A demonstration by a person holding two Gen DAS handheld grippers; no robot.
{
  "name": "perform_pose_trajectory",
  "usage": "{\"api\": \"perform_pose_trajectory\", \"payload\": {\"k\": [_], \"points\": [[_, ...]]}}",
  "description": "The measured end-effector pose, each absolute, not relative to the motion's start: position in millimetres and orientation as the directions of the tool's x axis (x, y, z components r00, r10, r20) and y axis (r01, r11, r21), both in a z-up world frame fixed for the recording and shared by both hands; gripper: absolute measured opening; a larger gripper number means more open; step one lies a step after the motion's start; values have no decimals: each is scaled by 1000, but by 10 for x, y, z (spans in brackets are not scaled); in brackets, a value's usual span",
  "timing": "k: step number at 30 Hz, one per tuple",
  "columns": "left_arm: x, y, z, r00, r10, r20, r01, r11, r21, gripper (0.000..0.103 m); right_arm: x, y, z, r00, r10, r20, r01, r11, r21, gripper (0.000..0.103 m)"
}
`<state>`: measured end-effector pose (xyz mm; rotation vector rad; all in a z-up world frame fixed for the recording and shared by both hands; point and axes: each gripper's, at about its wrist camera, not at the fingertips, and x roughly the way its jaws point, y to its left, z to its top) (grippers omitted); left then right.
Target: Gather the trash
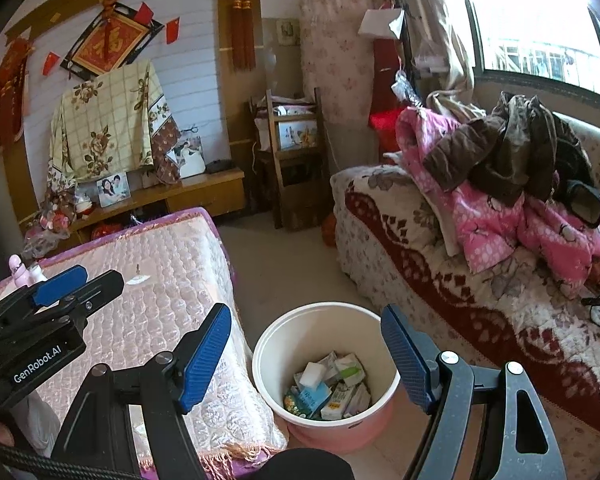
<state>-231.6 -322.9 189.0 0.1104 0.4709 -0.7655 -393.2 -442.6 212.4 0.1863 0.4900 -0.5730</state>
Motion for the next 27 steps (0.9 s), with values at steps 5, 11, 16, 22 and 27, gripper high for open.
{"api": "perform_pose_trajectory", "payload": {"k": [5,11,16,22,27], "points": [[-2328,-3232,1898,628,-637,-447,688,723,-64,58,-3950,-4388,2170,734,-484,-477,565,825,32,79],[-2341,-3239,1886,635,-629,-448,684,728,-54,58,-3947,-4386,2174,734,-482,-478,564,825,36,80],[-2333,-3233,1885,637,-627,-449,681,730,-53,58,-3926,-4390,2164,737,-477,-479,560,828,38,81],[-2316,-3231,1875,643,-620,-450,676,735,-48,58,-3917,-4392,2153,735,-475,-483,560,828,38,81],[-2306,-3229,1875,643,-620,-450,676,736,-49,58,-3913,-4394,2155,735,-476,-483,560,828,36,82]]}}
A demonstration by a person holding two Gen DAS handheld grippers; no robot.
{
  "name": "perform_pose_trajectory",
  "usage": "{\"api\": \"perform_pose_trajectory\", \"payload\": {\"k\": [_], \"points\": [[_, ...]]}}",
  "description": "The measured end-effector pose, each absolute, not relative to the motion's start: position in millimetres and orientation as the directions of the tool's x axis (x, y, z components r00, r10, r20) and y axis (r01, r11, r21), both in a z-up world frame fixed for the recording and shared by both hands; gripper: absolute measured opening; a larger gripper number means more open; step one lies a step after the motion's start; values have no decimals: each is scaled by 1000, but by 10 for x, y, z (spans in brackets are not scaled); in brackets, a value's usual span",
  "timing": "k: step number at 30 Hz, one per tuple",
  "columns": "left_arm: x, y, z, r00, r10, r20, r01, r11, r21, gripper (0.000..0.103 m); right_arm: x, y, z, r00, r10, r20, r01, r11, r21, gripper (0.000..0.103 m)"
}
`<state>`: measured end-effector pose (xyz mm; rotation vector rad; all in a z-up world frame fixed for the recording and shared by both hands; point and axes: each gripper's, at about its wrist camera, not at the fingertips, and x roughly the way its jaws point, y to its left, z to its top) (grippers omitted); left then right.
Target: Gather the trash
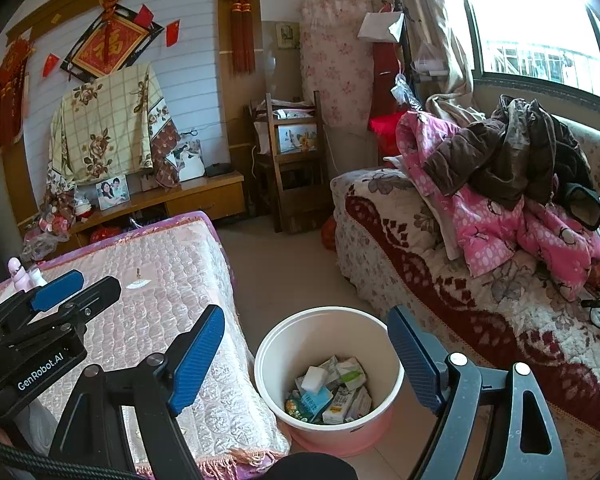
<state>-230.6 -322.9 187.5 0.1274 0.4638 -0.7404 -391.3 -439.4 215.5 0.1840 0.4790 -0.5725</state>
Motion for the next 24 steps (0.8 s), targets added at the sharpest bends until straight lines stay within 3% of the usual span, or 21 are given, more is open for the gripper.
{"api": "perform_pose_trajectory", "payload": {"k": [24], "points": [[-2277,-3256,1837,632,-619,-466,679,732,-52,58,-3859,-4406,2030,729,-464,-502,555,831,38,82]]}}
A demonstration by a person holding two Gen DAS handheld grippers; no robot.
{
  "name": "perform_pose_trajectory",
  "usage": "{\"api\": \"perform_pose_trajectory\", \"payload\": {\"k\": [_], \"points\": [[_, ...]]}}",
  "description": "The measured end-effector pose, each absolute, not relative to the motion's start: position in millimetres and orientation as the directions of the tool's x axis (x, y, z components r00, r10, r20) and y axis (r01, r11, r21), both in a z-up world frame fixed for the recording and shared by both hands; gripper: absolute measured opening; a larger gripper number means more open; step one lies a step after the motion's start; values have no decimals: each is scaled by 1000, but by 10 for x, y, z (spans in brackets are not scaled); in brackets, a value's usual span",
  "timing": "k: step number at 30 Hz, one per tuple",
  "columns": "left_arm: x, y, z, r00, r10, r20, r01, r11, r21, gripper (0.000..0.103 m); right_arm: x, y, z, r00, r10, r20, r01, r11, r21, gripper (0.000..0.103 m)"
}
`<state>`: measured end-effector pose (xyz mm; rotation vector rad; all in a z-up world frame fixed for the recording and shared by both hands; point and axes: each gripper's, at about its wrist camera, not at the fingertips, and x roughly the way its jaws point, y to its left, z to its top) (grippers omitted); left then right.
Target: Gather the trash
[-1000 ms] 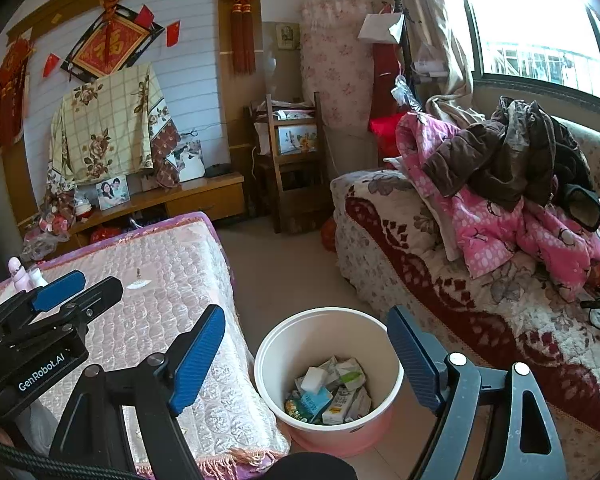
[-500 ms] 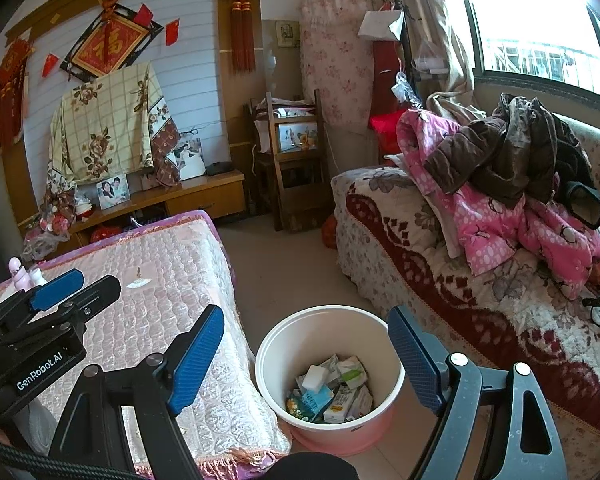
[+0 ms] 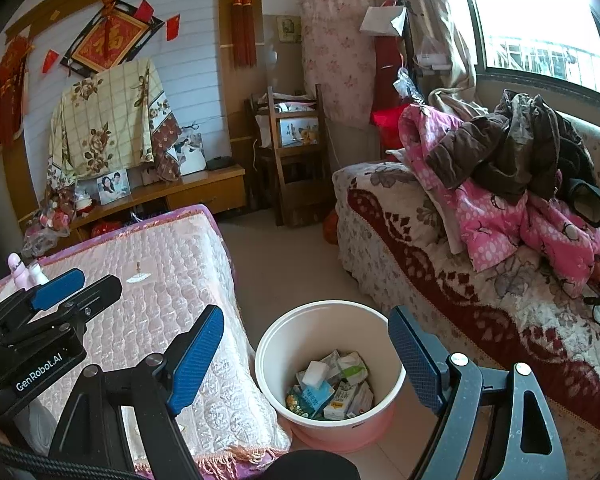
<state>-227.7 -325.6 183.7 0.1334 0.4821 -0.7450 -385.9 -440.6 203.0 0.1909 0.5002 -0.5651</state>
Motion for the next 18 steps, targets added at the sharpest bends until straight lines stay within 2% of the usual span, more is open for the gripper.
{"api": "perform_pose_trajectory", "payload": {"k": [18], "points": [[-2243,-3248,1759,625,-617,-478,679,732,-56,58,-3860,-4420,1983,726,-459,-512,554,832,40,83]]}}
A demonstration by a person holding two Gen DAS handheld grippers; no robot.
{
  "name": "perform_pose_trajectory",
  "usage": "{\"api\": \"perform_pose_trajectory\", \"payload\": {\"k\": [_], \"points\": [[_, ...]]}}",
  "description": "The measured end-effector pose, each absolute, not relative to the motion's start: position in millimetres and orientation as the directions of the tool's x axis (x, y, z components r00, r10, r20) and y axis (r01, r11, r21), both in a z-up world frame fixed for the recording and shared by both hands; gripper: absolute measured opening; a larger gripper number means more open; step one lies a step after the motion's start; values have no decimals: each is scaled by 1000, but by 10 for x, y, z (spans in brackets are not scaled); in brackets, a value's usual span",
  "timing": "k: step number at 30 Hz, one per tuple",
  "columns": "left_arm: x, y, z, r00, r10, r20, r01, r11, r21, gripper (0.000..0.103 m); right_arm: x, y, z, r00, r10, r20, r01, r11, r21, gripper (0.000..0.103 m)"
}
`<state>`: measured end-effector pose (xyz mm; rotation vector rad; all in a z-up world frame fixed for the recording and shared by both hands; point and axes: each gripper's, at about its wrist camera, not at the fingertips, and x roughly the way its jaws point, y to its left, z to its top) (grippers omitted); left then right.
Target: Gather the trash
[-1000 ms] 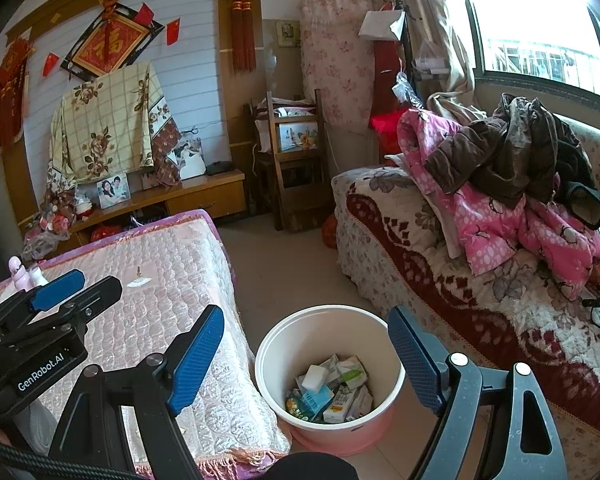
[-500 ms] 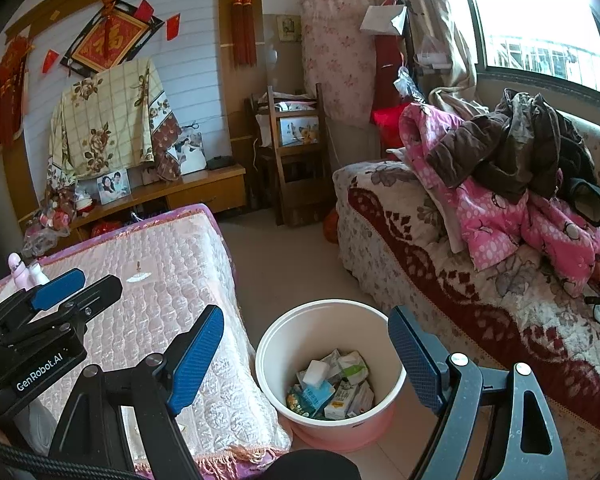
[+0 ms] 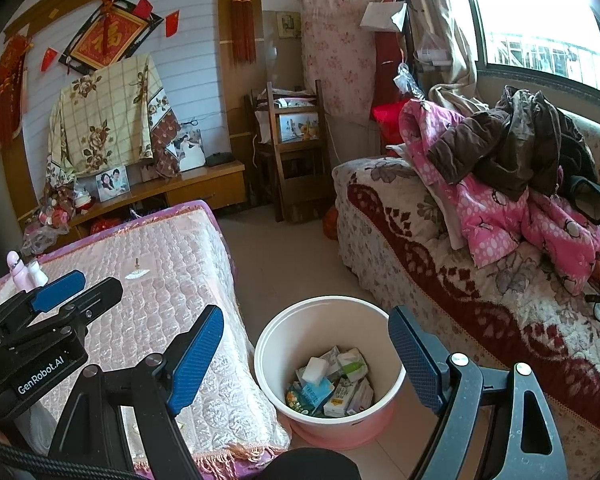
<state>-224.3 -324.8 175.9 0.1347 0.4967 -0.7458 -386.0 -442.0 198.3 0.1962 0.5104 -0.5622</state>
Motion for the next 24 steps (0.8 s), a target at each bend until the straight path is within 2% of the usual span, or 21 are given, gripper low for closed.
{"api": "perform_pose_trajectory", "payload": {"k": [24], "points": [[-2247,-3249,1673,615,-620,-488,688,723,-52,58,-3865,-4476,1916,721,-453,-524,555,831,44,83]]}}
